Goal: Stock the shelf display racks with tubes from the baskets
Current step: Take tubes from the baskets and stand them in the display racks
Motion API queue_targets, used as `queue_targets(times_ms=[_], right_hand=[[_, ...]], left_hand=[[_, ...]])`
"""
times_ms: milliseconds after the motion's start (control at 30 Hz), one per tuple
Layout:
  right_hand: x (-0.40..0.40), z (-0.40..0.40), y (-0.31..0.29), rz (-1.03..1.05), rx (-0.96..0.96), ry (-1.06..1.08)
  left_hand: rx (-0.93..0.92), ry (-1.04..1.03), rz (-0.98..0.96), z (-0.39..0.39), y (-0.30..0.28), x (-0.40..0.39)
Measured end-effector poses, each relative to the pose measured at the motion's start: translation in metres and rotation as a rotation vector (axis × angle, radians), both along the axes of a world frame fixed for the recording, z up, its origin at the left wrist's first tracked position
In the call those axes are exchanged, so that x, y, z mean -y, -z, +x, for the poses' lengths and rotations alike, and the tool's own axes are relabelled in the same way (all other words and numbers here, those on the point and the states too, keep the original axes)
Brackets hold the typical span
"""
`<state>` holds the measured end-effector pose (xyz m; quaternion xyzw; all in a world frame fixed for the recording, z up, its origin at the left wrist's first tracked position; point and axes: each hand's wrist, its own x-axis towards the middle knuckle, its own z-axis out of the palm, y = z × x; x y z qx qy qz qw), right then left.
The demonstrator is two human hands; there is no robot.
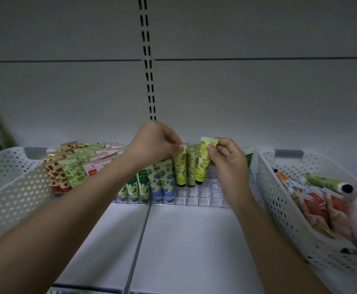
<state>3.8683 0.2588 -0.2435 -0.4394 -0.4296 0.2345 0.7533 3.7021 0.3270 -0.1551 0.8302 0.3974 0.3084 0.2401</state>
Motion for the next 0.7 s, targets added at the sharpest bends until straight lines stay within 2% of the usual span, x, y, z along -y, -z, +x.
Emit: queue_targets(times_ms=[433,700], right_hand=[[0.001,0.003,0.003,-0.023,0.011,0.027],[0.001,0.003,0.004,-0.023,0.021,0.023]], left_hand=[[-0.121,-0.044,0.091,0.015,0.004,-0.003],[-0.251,0.025,0.169,0.019,0.004,0.003]])
